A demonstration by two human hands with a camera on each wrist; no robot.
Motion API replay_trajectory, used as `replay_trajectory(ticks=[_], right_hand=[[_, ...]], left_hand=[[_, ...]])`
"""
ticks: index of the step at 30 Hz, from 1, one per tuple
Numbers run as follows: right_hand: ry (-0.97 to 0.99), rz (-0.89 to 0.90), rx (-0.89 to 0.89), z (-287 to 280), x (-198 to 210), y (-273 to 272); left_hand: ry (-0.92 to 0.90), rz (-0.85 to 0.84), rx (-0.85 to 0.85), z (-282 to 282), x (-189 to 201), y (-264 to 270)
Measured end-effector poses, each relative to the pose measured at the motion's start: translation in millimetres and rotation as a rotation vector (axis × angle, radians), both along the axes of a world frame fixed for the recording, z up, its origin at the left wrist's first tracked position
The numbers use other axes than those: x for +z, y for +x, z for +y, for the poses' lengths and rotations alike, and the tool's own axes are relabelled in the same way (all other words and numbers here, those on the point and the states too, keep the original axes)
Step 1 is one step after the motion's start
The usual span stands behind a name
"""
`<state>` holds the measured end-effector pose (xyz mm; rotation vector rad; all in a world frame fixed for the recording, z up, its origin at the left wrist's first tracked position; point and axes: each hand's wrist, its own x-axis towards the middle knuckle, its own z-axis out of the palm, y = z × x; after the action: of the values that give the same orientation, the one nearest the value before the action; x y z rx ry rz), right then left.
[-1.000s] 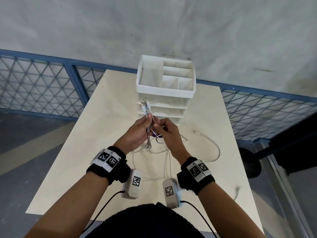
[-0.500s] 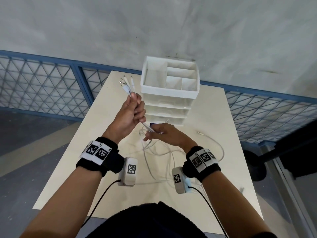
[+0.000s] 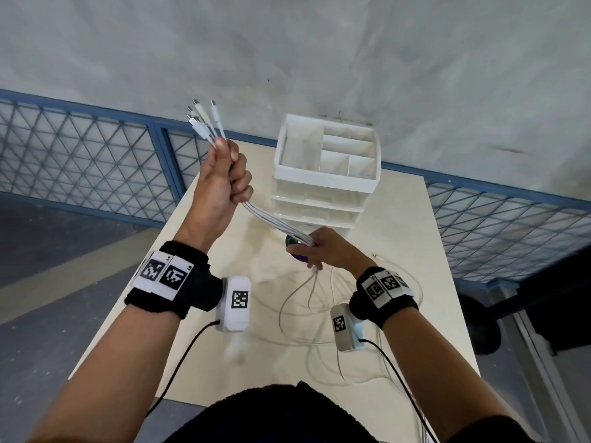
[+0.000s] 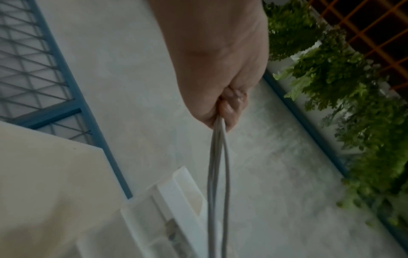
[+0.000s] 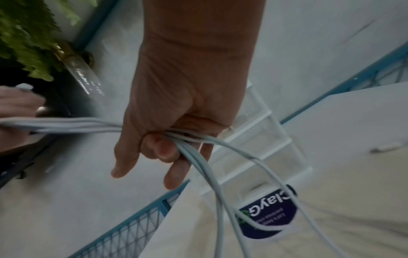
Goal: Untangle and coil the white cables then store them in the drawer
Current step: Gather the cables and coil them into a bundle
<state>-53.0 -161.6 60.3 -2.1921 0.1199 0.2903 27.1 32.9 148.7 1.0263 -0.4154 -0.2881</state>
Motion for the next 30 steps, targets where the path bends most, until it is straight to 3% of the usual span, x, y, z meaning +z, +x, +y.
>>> replay_trajectory(ticks=[2,6,9,12,14,19,22,25,30], right_hand=[[0.028,0.045,-0.019,-9,-3,-7],[-0.13,0.077,-0.162,-39,-16,-20],[-0.273,0.067,-0.191,-50,-15,-24],[-0.427,0.047,-0.118,-42,2,-21],[-0.505,0.039,-0.015,-32,12,-17],[-0.475,-0.017,0.128,-14,34,-8],[-0.332,-0.015,0.075,-26,42,-11],[-0.096,0.05,-0.142,-56,28,-27],[-0.074,0.025,-0.477,-112,-12,-69]], left_hand=[[0.07,-0.034,0.062,6,-7,1],[0.222,-0.095,0.193,26,-23,9],[0.458,-0.171,0.235,31,-35,7],[0.814,-0.406,0.107,11,-51,-14],[0.938,-0.455,-0.023,-5,-62,-26],[1.019,-0.434,-0.228,-32,-85,-39],[0.971,-0.404,-0.256,-29,-91,-33],[0.894,-0.411,-0.089,-12,-73,-18],[0.814,-0.328,0.239,31,-48,10]])
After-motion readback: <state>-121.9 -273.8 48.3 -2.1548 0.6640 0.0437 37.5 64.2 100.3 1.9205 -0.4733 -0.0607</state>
